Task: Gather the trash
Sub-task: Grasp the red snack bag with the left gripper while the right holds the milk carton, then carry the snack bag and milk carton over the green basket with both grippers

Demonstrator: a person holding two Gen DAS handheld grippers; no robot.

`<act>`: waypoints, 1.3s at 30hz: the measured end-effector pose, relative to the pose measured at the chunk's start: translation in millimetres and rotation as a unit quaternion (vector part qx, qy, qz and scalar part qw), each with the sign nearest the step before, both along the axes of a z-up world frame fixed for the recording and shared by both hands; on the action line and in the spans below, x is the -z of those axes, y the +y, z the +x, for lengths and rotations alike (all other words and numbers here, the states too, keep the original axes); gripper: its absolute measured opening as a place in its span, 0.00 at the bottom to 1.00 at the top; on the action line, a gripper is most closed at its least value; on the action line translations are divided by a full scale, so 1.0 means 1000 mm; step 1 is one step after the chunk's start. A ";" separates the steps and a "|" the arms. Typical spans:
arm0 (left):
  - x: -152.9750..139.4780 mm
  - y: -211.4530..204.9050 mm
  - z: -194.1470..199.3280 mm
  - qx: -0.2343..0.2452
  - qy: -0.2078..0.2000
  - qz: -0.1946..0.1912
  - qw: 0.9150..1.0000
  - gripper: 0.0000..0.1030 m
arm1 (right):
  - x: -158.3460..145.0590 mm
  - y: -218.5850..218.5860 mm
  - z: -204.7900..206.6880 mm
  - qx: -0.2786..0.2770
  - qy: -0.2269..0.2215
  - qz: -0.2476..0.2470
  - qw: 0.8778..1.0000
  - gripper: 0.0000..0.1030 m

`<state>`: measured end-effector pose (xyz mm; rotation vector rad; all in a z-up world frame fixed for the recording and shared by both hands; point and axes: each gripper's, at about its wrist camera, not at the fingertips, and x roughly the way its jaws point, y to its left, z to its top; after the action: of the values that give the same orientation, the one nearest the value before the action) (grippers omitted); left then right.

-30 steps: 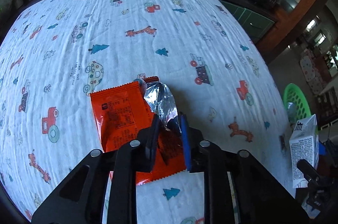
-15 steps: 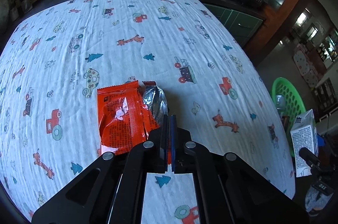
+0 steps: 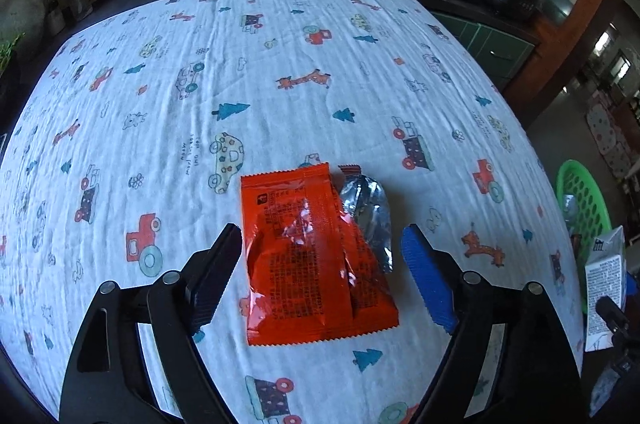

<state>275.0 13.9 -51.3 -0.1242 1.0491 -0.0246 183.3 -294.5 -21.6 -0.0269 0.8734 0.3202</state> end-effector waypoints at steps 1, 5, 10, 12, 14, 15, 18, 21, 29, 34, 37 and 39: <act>0.004 0.002 0.002 -0.005 0.004 0.001 1.000 0.83 | 0.001 0.001 0.000 -0.001 0.001 0.000 1.000 0.60; 0.019 0.007 0.009 -0.009 0.029 -0.014 0.999 0.85 | 0.007 0.005 0.002 -0.009 0.006 -0.006 1.000 0.60; 0.030 -0.001 0.010 0.006 0.035 -0.004 0.999 0.87 | 0.011 0.007 0.007 -0.008 0.012 0.000 1.000 0.60; 0.030 -0.003 0.010 0.005 0.032 0.001 0.999 0.85 | 0.012 0.008 0.008 -0.008 0.013 0.001 1.000 0.60; 0.029 -0.004 0.010 0.005 0.028 0.006 1.000 0.80 | 0.013 0.008 0.008 -0.009 0.013 0.001 1.000 0.60; 0.027 -0.003 0.009 0.007 0.025 0.004 1.000 0.73 | 0.013 0.008 0.008 -0.009 0.013 0.000 1.000 0.60; 0.021 0.001 0.006 0.012 0.021 -0.023 0.999 0.55 | 0.014 0.008 0.007 -0.007 0.013 0.001 1.000 0.60; 0.017 0.003 0.002 0.014 0.018 -0.048 0.999 0.46 | 0.014 0.007 0.006 -0.003 0.012 0.004 1.000 0.60; -0.008 -0.026 -0.022 0.058 -0.012 -0.051 0.997 0.38 | 0.006 -0.012 -0.004 0.025 0.001 0.010 1.000 0.60; -0.034 -0.053 -0.034 0.096 -0.031 -0.064 0.993 0.38 | -0.004 -0.045 -0.008 0.067 -0.009 0.014 0.998 0.60; -0.048 -0.075 -0.040 0.123 -0.043 -0.072 0.989 0.38 | -0.008 -0.071 -0.010 0.098 -0.011 0.008 0.995 0.60; -0.056 -0.092 -0.044 0.141 -0.049 -0.077 0.986 0.38 | -0.007 -0.093 -0.010 0.124 -0.009 0.003 0.992 0.60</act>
<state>231.3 -78.3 4.3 -0.1120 0.9593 -0.3663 173.0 -387.4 -14.5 0.0834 0.8482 0.0898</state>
